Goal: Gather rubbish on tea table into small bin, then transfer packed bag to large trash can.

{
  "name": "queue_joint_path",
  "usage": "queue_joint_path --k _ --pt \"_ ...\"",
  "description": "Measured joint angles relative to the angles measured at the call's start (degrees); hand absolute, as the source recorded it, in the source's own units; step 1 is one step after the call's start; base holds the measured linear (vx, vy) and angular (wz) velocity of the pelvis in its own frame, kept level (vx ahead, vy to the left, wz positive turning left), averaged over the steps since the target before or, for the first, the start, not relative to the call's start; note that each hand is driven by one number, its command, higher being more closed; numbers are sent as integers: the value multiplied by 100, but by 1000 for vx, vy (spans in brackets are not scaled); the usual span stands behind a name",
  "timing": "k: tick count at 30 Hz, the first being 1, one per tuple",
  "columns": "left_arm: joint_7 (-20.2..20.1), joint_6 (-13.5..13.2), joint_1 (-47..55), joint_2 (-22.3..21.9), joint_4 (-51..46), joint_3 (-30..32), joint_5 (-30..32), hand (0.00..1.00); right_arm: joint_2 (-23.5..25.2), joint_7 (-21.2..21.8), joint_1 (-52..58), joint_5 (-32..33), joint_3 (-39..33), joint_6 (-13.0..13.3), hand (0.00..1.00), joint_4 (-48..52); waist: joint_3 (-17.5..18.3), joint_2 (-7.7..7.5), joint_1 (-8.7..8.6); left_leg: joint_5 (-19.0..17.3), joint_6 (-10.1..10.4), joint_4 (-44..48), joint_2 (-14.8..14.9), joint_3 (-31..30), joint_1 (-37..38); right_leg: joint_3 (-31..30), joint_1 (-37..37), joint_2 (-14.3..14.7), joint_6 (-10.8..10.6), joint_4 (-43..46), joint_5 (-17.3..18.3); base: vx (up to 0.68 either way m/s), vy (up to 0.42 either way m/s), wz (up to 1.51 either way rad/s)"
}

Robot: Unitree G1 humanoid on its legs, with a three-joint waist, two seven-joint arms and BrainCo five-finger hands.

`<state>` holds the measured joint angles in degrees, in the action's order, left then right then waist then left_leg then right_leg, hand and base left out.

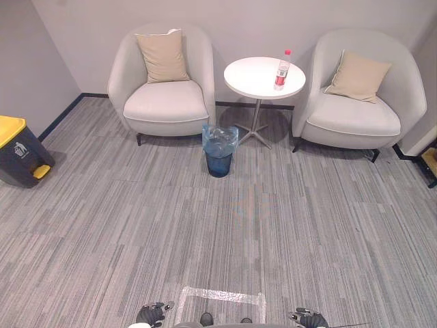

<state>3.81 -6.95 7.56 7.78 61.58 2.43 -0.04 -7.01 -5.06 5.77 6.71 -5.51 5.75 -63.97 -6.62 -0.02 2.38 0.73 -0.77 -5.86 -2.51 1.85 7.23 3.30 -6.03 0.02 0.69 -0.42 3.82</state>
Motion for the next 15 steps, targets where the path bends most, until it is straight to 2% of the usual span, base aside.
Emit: queue_joint_path --k 15 --pt "2 -11 -11 26 48 -70 -4 0 1 -2 -14 -1 16 -1 0 -51 3 -28 49 -7 7 -4 5 107 21 -93 -36 10 -28 -109 -72 -20 -10 -3"
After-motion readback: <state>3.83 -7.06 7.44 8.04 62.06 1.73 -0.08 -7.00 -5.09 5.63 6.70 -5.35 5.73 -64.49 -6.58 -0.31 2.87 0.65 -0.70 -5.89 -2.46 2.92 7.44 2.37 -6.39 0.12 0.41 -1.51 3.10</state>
